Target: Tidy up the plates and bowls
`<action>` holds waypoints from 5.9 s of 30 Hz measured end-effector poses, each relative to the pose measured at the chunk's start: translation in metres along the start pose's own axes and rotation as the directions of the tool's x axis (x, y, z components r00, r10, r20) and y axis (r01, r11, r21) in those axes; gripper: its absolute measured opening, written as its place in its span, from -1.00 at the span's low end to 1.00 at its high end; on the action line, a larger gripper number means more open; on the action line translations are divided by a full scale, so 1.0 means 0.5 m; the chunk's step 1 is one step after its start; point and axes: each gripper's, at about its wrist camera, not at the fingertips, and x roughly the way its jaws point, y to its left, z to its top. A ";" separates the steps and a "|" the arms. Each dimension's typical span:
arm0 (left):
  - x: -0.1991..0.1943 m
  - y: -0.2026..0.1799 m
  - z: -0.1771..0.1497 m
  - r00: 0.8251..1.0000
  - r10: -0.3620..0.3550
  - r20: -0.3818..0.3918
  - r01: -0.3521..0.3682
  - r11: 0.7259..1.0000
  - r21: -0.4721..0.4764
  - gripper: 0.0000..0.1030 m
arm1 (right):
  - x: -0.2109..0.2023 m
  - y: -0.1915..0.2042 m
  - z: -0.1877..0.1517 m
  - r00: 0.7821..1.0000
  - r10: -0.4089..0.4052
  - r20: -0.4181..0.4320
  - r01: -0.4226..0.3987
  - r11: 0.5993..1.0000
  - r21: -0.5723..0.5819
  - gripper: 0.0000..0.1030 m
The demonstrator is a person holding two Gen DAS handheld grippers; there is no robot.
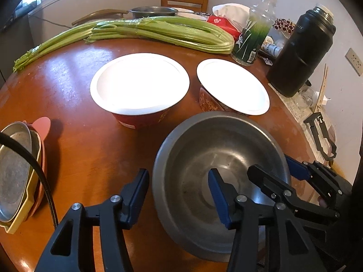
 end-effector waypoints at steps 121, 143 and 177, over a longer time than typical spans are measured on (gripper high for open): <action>0.008 0.176 0.179 0.999 0.046 0.025 -0.042 0.990 -0.138 0.05 | 0.129 0.113 0.185 0.990 0.130 -0.048 -0.127 0.990 0.066 -0.01; 0.027 0.159 0.162 1.000 -0.014 0.008 0.015 0.991 -0.132 -0.17 | 0.134 0.146 0.180 0.996 0.088 -0.020 -0.089 0.994 -0.061 -0.22; -0.134 0.122 0.091 0.991 -0.020 0.130 0.033 0.994 -0.103 -0.17 | -0.026 0.189 0.136 0.990 0.114 0.087 -0.102 0.986 -0.129 -0.22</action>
